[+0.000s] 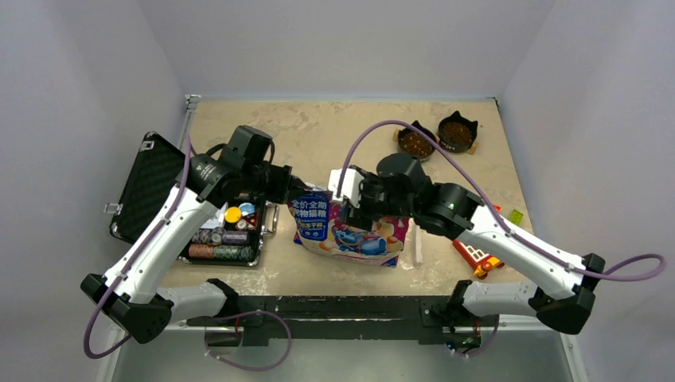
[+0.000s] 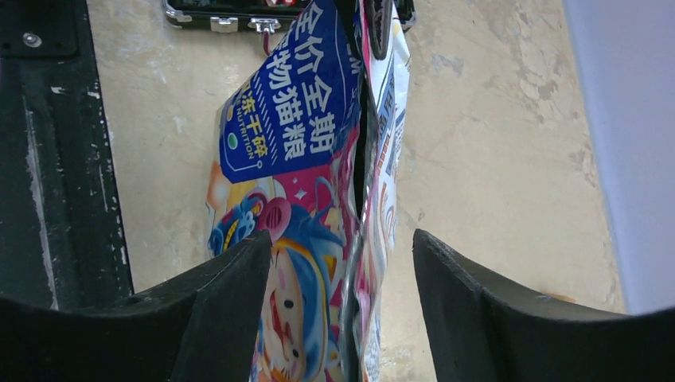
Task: Serve the pet food
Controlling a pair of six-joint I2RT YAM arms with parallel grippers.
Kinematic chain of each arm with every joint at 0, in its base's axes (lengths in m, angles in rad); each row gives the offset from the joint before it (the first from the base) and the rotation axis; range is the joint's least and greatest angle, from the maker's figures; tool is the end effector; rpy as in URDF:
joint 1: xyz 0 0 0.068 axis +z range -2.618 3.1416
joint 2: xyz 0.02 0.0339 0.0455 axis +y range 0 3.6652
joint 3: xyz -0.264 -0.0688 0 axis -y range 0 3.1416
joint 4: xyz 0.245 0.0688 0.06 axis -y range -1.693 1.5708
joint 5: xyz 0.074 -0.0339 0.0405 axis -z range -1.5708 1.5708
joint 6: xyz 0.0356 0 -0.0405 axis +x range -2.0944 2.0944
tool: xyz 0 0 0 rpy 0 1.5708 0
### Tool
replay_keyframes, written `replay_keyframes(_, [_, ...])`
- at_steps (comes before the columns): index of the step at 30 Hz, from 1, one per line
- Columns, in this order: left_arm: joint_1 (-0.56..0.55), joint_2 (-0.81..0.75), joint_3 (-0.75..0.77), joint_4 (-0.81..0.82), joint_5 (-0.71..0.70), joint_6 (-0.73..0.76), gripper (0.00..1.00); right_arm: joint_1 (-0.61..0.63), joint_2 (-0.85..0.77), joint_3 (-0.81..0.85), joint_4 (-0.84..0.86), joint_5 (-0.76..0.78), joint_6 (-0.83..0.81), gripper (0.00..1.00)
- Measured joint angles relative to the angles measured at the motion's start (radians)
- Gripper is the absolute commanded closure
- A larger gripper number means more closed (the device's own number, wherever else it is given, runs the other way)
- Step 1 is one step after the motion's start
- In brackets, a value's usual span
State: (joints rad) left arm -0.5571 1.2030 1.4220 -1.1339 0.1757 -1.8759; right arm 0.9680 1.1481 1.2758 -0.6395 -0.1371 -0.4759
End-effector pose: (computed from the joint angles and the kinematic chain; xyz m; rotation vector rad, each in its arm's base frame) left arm 0.1815 -0.1204 0.3852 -1.7087 2.3463 -1.0145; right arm 0.1334 0.2024 0.3915 -1.4552 1.5246 0.4404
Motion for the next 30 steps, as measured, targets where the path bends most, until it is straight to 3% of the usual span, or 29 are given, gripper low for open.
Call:
replay_keyframes(6, [0.001, -0.003, -0.005, 0.003, 0.005, -0.018, 1.00, 0.065, 0.118, 0.055, 0.051, 0.113, -0.022, 0.34])
replay_keyframes(10, [0.001, -0.004, -0.006, 0.003, 0.005, -0.025, 1.00, 0.119, 0.179, 0.082, 0.102, 0.253, -0.029, 0.51])
replay_keyframes(11, [0.001, -0.005, -0.008, 0.002, 0.004, -0.026, 1.00, 0.126, 0.192, 0.090, 0.104, 0.279, -0.032, 0.58])
replay_keyframes(12, [0.003, -0.008, -0.011, 0.002, 0.003, -0.028, 1.00, 0.132, 0.206, 0.101, 0.101, 0.309, -0.032, 0.73])
replay_keyframes(13, [0.006, -0.009, -0.012, 0.002, 0.002, -0.032, 1.00, 0.134, 0.217, 0.108, 0.101, 0.333, -0.032, 0.98])
replay_keyframes(14, [0.008, -0.010, -0.013, 0.004, -0.003, -0.036, 1.00, 0.137, 0.228, 0.116, 0.093, 0.347, -0.026, 1.00])
replay_keyframes(22, [0.012, -0.022, -0.021, 0.021, -0.037, -0.050, 1.00, 0.166, 0.239, 0.106, 0.105, 0.405, -0.021, 0.99])
replay_keyframes(24, [0.011, -0.026, -0.024, 0.023, -0.036, -0.050, 1.00, 0.166, 0.234, 0.104, 0.105, 0.396, -0.015, 0.86])
replay_keyframes(27, [0.011, -0.033, -0.033, 0.026, -0.037, -0.051, 1.00, 0.156, 0.218, 0.099, 0.102, 0.385, -0.002, 0.74])
replay_keyframes(28, [0.011, -0.037, -0.037, 0.030, -0.039, -0.051, 1.00, 0.147, 0.204, 0.091, 0.103, 0.381, 0.001, 0.75])
replay_keyframes(30, [0.011, -0.044, -0.047, 0.038, -0.042, -0.052, 1.00, 0.129, 0.175, 0.075, 0.102, 0.370, 0.010, 1.00])
